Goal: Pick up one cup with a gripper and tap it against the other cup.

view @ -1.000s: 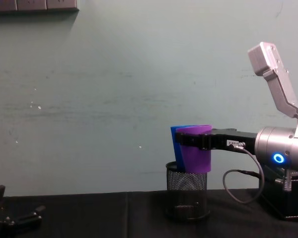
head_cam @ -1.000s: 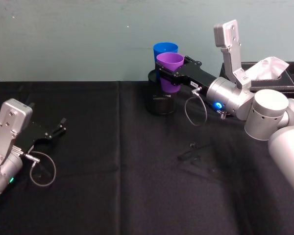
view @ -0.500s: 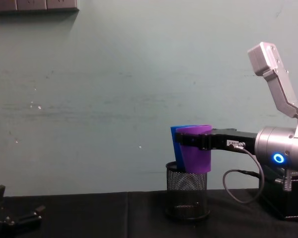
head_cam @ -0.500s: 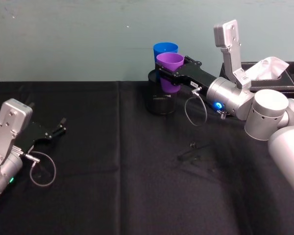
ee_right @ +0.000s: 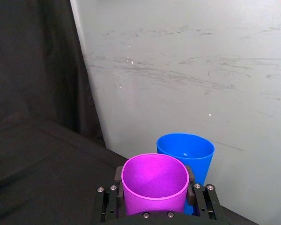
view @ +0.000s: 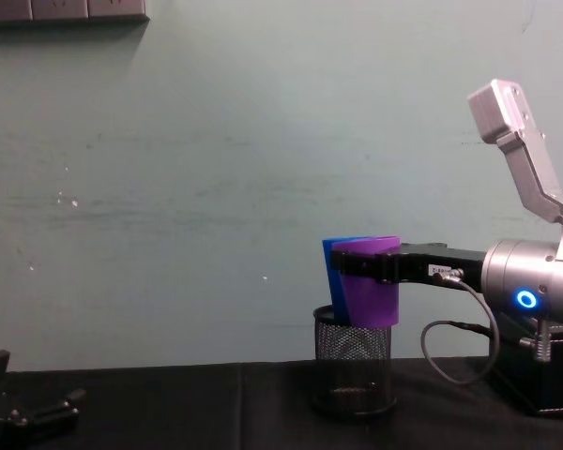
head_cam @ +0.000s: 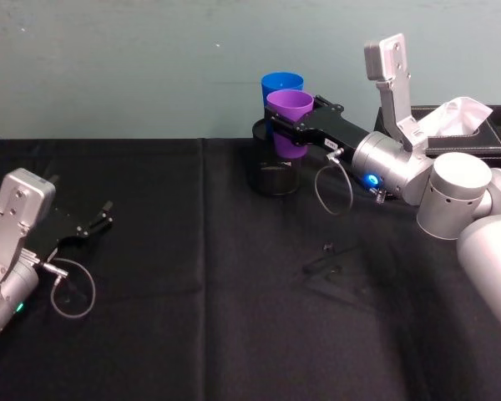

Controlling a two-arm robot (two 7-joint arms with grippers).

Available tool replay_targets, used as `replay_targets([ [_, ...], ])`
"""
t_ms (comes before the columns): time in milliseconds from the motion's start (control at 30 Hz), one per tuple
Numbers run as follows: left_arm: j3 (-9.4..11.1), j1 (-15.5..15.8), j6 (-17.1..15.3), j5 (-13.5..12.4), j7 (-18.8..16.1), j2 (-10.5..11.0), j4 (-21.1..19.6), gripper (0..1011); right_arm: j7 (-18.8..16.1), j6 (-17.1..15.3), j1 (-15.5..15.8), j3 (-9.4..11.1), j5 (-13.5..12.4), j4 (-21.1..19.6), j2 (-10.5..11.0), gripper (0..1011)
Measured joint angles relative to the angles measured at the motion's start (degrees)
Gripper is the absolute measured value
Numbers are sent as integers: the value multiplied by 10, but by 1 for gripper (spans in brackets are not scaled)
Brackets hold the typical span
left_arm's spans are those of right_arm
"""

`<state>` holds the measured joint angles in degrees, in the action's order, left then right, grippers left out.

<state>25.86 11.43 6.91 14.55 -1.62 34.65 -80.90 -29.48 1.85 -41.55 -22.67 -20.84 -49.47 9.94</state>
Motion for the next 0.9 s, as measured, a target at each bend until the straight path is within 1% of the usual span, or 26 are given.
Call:
replay_targets([
  [900, 0, 0, 0, 0, 0, 0, 0, 1000, 0, 0, 0, 0, 0, 0, 0, 726],
])
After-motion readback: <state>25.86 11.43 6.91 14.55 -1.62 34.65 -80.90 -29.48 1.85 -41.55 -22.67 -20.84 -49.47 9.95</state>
